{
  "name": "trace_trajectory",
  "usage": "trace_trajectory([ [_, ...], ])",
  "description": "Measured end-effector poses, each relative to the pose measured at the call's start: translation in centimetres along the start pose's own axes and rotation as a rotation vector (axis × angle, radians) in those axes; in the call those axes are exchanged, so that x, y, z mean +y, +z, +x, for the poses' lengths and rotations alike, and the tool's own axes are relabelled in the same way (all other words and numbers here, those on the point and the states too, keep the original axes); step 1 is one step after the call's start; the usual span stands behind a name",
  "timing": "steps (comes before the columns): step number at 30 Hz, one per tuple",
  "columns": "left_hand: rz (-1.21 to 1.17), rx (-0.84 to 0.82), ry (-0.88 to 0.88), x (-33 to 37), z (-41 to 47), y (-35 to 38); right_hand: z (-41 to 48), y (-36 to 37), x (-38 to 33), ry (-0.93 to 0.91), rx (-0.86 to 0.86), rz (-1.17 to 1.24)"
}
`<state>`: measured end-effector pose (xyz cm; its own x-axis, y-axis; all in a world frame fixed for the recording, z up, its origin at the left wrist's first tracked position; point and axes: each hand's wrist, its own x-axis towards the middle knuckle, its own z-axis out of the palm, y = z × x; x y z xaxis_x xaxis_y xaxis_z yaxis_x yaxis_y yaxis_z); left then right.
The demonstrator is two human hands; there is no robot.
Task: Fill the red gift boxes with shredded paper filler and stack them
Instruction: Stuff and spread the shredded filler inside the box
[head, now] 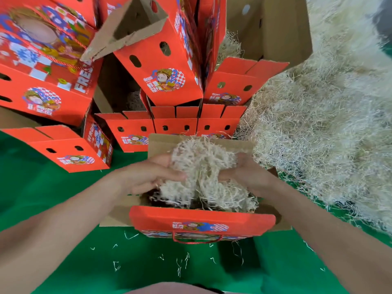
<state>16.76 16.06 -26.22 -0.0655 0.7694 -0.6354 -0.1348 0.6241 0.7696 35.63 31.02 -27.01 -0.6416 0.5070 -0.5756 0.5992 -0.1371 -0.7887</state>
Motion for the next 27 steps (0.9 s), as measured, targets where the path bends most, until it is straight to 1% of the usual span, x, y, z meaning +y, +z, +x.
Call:
trace_trajectory([
  [1,0.054,-0.056,-0.042,0.4,0.4,1.4,0.1,1.1,-0.7,-0.026,0.010,-0.021],
  [2,0.093,-0.044,-0.078,0.6,0.9,2.6,0.3,1.7,-1.0,-0.038,0.016,-0.031],
  [4,0.169,0.121,-0.043,0.3,2.0,3.0,0.4,1.8,-1.4,-0.017,0.008,-0.008],
  [5,0.174,0.194,-0.028,0.1,2.1,2.4,0.3,1.4,-1.3,0.005,0.005,0.047],
  [7,0.091,0.287,-0.008,0.0,1.7,0.6,0.2,-0.4,-0.6,0.068,-0.004,0.218],
  [9,-0.041,0.336,0.002,-0.3,0.9,-1.2,-0.1,-2.1,0.4,0.098,-0.028,0.327],
  [11,-0.102,0.347,-0.003,-0.8,0.6,-2.1,-0.5,-3.6,1.2,0.080,-0.086,0.358],
  [13,-0.063,0.310,-0.019,-1.0,0.6,-1.7,-0.8,-3.9,1.2,0.061,-0.255,0.354],
  [14,-0.010,0.246,-0.040,-0.9,0.7,-1.3,-0.7,-3.5,1.1,0.059,-0.340,0.291],
  [15,0.049,0.162,-0.061,-0.7,1.1,-0.7,-0.5,-2.8,1.0,0.083,-0.377,0.188],
  [17,0.158,0.024,-0.123,-0.3,2.1,0.7,0.4,-1.2,0.6,0.172,-0.378,-0.004],
  [19,0.319,-0.007,-0.162,-0.4,3.3,1.0,1.5,-0.1,0.7,0.218,-0.361,-0.197],
  [21,0.586,0.018,-0.157,-1.1,4.1,-0.2,2.1,-0.4,1.3,0.247,-0.338,-0.441],
  [23,0.778,-0.009,-0.209,-2.0,4.4,-1.0,2.4,-0.6,1.8,0.276,-0.306,-0.639],
  [25,0.960,-0.065,-0.225,-2.6,5.0,-0.6,3.1,0.3,2.2,0.216,-0.322,-0.905],
  [27,1.165,-0.126,-0.209,-3.6,6.3,-0.1,4.0,1.3,2.5,0.150,-0.379,-1.176],
])
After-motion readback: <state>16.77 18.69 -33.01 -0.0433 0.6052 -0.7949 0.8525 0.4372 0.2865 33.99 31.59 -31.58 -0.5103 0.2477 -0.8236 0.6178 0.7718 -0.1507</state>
